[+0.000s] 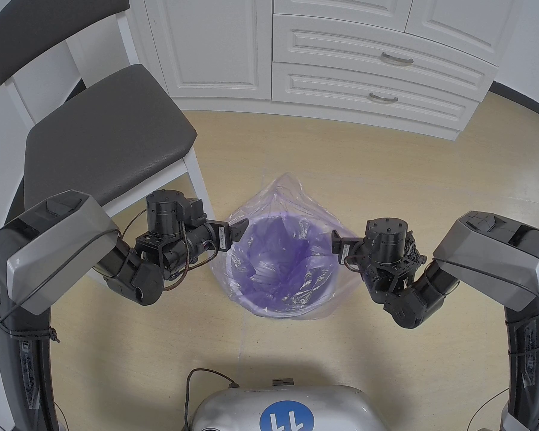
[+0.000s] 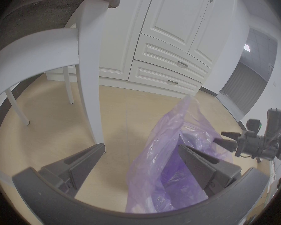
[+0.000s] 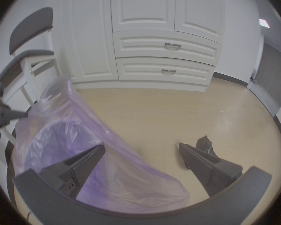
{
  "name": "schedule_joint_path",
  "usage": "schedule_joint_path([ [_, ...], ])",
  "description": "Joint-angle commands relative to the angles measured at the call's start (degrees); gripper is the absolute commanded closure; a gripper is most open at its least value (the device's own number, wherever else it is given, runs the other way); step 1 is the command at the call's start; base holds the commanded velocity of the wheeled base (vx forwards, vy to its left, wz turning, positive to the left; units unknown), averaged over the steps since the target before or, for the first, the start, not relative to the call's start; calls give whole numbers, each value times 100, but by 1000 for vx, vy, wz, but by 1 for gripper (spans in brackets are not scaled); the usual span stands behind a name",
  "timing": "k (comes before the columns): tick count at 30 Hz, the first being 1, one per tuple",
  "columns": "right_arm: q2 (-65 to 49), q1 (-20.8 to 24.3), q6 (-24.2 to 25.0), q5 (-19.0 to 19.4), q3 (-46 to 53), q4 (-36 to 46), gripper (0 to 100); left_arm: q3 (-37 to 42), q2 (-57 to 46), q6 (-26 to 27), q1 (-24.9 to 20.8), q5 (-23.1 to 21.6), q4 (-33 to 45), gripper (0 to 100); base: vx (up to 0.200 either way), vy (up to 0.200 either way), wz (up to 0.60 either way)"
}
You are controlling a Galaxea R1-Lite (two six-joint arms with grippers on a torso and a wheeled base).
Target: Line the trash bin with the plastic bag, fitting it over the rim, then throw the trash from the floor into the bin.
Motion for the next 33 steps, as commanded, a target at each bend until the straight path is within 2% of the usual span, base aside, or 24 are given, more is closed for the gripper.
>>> schedule_joint_path([
  [1, 208, -28, 265, -130, -557, -13, 0, 137, -112, 11, -50, -9, -11, 0, 0, 0, 0],
  [10, 525, -11, 845, -183, -1366, -118, 0, 260, -68, 204, -112, -44, -11, 0, 0, 0, 0],
  [23, 226, 33, 845, -157, -988, -223, 0, 181, 99, 204, -138, -44, -116, 0, 0, 0, 0],
  [33, 226, 33, 810, -113, -926, -285, 0, -487, 503, 213, 284, 9, 174, 0, 0, 0, 0],
])
